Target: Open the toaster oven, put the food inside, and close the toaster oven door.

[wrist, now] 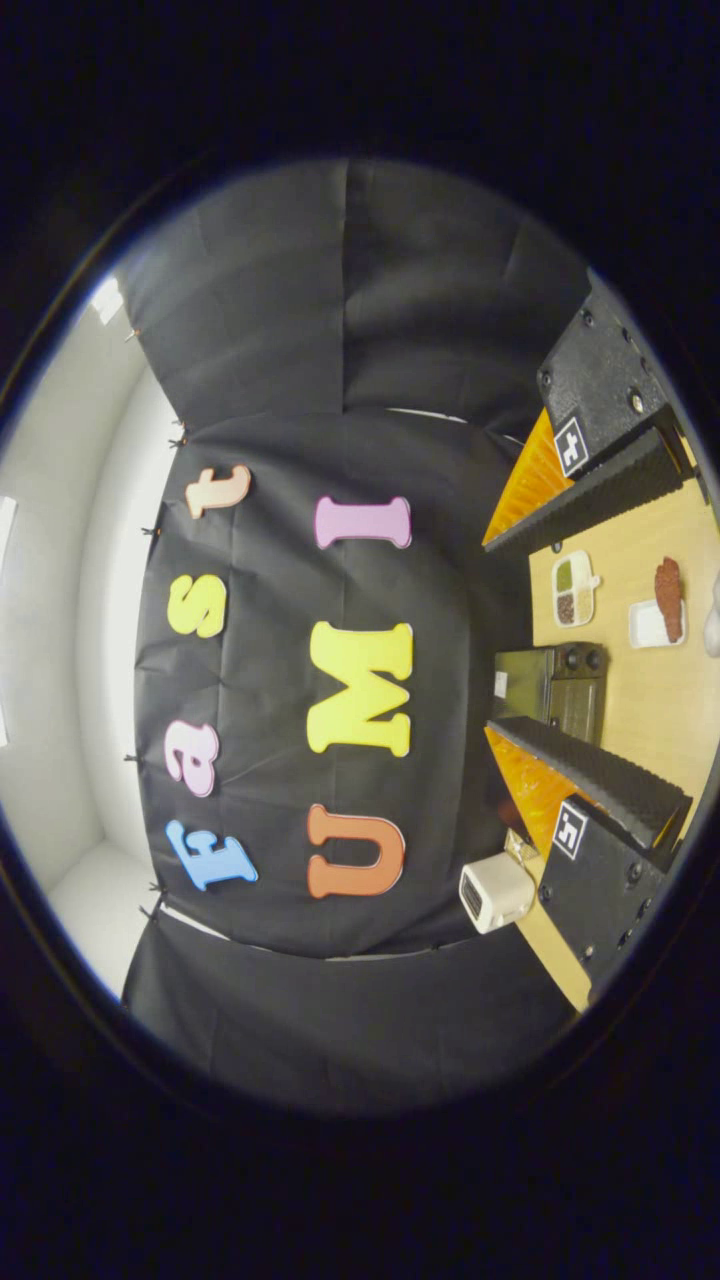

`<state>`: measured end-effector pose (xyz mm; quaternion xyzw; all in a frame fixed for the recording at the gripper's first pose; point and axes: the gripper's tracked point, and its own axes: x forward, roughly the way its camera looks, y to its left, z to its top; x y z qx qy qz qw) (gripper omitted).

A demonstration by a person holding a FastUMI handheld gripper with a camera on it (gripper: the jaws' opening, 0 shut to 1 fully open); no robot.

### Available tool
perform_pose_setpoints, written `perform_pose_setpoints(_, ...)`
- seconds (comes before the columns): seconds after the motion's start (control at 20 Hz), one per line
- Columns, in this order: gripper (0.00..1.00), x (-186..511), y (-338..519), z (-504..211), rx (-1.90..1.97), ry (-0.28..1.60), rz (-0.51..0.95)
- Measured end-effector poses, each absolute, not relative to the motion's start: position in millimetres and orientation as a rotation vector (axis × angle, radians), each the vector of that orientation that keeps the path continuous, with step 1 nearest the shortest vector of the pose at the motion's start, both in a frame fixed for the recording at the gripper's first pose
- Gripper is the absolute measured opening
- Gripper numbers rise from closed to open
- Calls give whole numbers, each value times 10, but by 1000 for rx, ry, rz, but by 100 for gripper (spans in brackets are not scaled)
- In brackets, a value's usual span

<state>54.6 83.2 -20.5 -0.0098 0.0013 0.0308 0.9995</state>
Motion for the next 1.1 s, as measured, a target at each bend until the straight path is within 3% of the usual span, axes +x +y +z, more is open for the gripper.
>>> perform_pose_setpoints(0.6,100,1833,2244,-1086,-34,67,205)
perform_pose_setpoints(1.1,100,2900,2545,-2187,19,218,147)
